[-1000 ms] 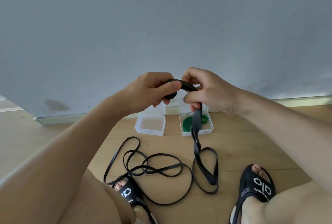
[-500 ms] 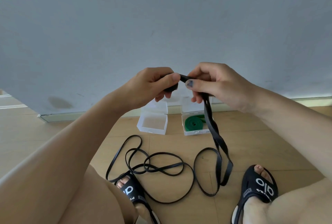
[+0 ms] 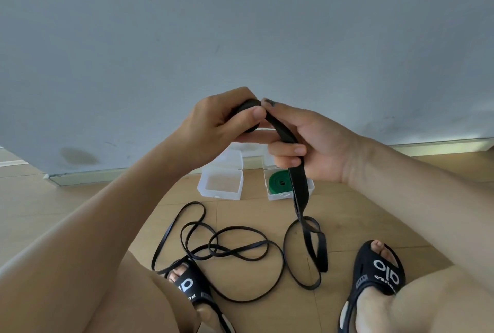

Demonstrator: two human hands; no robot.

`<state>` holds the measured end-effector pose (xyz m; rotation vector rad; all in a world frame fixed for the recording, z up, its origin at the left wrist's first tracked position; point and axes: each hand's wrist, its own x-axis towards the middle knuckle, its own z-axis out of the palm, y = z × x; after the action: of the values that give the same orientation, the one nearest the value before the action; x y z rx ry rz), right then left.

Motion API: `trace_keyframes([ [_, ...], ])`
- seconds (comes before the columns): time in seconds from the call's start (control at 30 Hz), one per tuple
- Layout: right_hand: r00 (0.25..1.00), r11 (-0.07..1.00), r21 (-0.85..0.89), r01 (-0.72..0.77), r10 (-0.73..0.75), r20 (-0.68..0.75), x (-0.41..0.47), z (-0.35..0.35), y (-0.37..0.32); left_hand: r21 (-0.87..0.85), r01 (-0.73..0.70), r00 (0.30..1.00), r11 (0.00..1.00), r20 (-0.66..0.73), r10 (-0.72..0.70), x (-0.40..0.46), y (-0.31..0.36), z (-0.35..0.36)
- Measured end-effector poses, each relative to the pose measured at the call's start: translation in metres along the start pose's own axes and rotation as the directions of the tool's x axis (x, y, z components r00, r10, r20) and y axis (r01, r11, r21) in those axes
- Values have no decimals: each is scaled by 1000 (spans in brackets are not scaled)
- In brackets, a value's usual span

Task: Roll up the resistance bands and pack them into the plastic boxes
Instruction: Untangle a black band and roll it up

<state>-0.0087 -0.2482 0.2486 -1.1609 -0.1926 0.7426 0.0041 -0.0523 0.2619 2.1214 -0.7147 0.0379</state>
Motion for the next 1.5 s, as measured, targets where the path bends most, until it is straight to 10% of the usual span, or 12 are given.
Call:
trace_keyframes([
  [0.5,979,975,-205,-79,38,-198,6,-5,18,356,-136,980,925,185,73,-2,-4,-4],
  [0.77,996,996,-40,-77,78,35,-3,-8,1,177,-100,995,979,30,96,-2,-2,-3],
  [1.03,988,938,-330,-109,66,-138,8,-11,15,277,-45,980,960,198,-11,-6,-5,-5],
  [1.5,995,975,-208,-73,56,-86,4,-10,6,216,16,978,976,199,-60,-8,-3,-9],
])
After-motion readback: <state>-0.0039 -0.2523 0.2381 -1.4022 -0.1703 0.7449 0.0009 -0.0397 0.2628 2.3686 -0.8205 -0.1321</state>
